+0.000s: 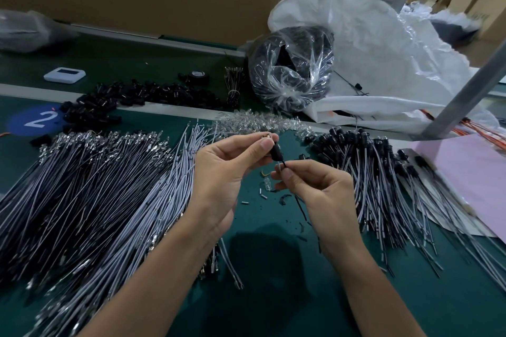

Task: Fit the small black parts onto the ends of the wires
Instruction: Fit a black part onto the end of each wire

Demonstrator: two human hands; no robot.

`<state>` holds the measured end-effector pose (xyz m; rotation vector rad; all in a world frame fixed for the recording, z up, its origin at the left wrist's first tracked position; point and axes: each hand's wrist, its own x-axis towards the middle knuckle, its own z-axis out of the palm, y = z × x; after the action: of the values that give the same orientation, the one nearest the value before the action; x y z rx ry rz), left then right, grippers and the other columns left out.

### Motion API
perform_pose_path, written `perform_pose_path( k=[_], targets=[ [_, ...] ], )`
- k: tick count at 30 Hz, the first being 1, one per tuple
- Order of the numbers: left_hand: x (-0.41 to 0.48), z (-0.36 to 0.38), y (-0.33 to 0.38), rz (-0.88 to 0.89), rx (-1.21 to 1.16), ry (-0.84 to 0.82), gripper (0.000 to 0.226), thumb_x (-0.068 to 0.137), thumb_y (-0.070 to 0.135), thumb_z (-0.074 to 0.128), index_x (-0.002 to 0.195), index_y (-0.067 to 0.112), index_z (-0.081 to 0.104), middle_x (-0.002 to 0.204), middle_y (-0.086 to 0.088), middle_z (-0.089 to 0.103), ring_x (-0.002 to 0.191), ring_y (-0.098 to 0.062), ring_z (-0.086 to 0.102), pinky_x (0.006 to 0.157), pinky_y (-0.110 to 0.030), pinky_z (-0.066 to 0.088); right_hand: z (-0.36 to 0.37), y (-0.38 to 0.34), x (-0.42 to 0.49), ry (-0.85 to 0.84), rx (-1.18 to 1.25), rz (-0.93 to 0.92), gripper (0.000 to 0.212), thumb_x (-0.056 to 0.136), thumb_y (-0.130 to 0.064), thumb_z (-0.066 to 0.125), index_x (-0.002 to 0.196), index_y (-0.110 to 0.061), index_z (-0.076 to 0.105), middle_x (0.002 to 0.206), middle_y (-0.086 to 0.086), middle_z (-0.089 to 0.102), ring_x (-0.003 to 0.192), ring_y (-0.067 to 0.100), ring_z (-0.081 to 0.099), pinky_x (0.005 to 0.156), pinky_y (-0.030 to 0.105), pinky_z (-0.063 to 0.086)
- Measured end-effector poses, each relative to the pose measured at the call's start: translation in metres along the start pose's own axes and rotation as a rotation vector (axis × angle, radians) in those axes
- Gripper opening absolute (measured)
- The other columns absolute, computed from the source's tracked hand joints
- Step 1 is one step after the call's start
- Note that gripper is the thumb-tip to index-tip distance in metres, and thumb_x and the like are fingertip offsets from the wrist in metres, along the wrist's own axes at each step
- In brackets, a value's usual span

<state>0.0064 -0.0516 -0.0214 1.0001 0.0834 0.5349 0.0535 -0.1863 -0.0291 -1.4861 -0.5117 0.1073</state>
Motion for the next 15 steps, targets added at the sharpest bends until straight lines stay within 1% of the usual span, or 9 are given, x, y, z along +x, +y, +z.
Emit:
perform_pose_path(
  k=[4,8,12,15],
  targets=[
    [0.0004,-0.0005,0.0003,-0.003,-0.001,-0.028,0.025,0.059,0.028,0.082,0.08,0.015,0.081,0.091,-0.007,0.077,0.084,-0.014,0.072,0.074,-0.021,0.055,0.0015,-0.0009,-0.0009,-0.016,0.012,0.015,0.018,0.087,0.004,0.065,0.084,-0.01,0.075,0.078,0.007,0.076,0.077,0.021,0.074,0.07,0.02,0.055],
    [0.0012,-0.0017,0.0013,-0.009,-0.004,-0.047,0.024,0.057,0.026,0.083,0.078,0.015,0.08,0.089,-0.007,0.077,0.082,-0.014,0.072,0.073,-0.021,0.055,0.0013,-0.0011,-0.0009,-0.046,-0.012,0.016,0.017,0.089,0.004,0.064,0.086,-0.008,0.075,0.08,0.007,0.076,0.078,0.02,0.074,0.071,0.02,0.055],
    [0.002,-0.0041,0.0024,-0.001,0.025,-0.057,0.023,0.053,0.022,0.09,0.073,0.018,0.08,0.085,-0.006,0.077,0.079,-0.015,0.073,0.073,-0.022,0.056,0.0013,-0.0002,-0.0004,-0.051,-0.032,-0.001,0.019,0.088,0.004,0.064,0.086,-0.01,0.075,0.079,0.006,0.076,0.076,0.02,0.074,0.071,0.021,0.055],
    [0.0023,-0.0043,0.0025,0.007,0.038,-0.059,0.023,0.052,0.028,0.086,0.073,0.018,0.079,0.084,-0.006,0.077,0.079,-0.015,0.072,0.074,-0.023,0.056,0.0014,0.0003,0.0002,-0.05,-0.031,-0.013,0.02,0.088,0.005,0.065,0.085,-0.012,0.075,0.079,0.006,0.076,0.076,0.02,0.074,0.07,0.021,0.055]
  ],
)
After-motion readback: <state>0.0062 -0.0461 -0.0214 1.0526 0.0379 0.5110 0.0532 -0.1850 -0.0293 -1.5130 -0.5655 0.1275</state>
